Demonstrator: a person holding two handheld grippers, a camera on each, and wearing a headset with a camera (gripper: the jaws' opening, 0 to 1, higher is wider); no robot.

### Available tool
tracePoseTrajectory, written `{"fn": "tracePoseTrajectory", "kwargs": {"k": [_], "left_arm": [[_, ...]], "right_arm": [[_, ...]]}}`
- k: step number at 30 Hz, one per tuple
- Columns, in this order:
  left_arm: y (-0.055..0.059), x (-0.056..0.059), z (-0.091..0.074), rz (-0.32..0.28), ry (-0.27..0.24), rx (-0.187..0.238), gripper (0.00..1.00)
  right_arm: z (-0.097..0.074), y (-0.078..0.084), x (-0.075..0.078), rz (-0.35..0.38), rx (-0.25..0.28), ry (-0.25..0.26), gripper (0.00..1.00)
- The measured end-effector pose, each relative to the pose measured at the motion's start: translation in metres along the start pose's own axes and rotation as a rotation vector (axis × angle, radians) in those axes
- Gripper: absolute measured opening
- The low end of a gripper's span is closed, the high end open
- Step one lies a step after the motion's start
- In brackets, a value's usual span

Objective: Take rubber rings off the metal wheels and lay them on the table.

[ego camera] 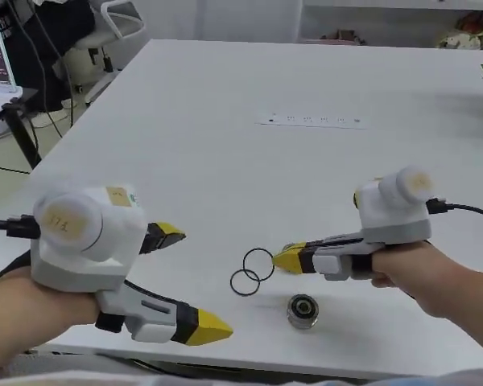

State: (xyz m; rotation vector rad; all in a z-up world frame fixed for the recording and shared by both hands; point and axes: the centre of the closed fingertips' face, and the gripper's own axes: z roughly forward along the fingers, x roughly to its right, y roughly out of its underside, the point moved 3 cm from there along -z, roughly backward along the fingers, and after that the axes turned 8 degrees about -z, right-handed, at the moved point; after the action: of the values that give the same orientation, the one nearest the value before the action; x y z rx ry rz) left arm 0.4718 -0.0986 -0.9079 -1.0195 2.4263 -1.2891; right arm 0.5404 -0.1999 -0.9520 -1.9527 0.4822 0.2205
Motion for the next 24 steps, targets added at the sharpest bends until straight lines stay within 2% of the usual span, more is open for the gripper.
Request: {"fn": "tracePoseTrajectory", "kwargs": {"k": [15,20,24], "left_arm": [[0.003,-0.005,-0.007,-0.007,-0.016,-0.003,0.93],[0.004,-0.004,-0.006,-0.011,-0.017,-0.004,0.93],[0.004,-0.002,-0.007,-0.006,-0.019,-0.008,0.93]], "right_arm": [[0.024,0.007,-0.007,-0.009,-0.056,-0.012,0.00],[0.028,0.014,-0.001,-0.004,-0.098,0.010,0.00],[0.030,0.017,0.003,0.018,-0.096,0.019,0.00]]}}
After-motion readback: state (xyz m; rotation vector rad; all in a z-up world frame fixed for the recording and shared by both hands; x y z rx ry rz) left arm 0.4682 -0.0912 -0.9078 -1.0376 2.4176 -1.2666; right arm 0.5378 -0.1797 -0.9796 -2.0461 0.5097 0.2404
